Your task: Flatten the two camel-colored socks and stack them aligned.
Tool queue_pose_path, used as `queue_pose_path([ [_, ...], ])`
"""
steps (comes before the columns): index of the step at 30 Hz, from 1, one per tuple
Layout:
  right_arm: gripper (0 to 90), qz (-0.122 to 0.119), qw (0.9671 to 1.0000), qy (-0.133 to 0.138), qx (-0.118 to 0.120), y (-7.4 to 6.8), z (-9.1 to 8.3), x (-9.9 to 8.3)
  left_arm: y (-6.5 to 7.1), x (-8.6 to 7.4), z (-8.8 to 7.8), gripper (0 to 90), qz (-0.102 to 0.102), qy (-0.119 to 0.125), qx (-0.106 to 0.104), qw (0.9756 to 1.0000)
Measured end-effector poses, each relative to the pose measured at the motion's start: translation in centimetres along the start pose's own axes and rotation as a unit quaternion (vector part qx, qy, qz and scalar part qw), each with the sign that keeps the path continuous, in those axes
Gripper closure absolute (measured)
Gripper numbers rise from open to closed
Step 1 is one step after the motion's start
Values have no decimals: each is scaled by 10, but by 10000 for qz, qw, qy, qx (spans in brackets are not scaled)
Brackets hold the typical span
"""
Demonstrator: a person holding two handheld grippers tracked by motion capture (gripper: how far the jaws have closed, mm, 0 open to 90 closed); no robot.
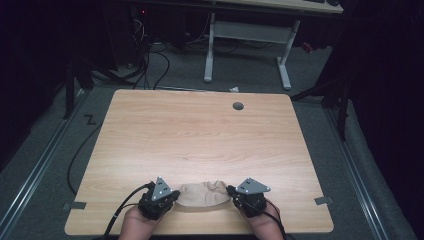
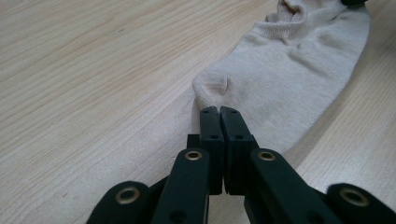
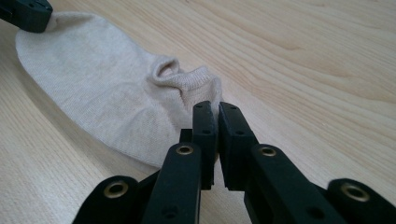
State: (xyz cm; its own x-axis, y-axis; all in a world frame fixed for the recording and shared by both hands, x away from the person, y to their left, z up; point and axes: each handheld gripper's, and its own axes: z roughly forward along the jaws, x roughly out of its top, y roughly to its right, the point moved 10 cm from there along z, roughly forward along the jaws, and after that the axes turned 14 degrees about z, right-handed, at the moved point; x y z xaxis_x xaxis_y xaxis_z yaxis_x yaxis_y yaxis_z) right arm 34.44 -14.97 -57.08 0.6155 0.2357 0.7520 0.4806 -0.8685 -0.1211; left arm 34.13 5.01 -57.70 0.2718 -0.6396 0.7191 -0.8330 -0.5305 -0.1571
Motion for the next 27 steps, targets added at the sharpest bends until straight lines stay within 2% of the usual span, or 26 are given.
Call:
queue_pose_path([
  [5, 837, -3, 9997, -226, -14, 1, 6, -8, 0, -4, 5, 883, 69, -144, 60, 9999],
  [14, 812, -110, 9992, -377, -13, -2, 15, -12, -8, -12, 11, 880, -83, -288, 64, 9995],
  [18, 764, -48, 9993, -372, 14, -2, 15, -12, -8, -12, 11, 866, -133, -256, 23, 9996],
  [19, 748, -11, 9994, -348, 40, -2, 14, -11, -8, -12, 10, 837, -151, -226, 2, 9996],
  [20, 733, 23, 9995, -296, 94, -3, 13, -9, -5, -9, 10, 804, -397, -114, -24, 9991],
  [22, 692, 114, 9996, -217, 152, -3, 10, -7, -8, -8, 7, 780, -293, -98, 13, 9995],
  [27, 634, 227, 9996, -36, 183, -1, 6, 0, -19, -2, -1, 686, -264, 101, 101, 9995],
])
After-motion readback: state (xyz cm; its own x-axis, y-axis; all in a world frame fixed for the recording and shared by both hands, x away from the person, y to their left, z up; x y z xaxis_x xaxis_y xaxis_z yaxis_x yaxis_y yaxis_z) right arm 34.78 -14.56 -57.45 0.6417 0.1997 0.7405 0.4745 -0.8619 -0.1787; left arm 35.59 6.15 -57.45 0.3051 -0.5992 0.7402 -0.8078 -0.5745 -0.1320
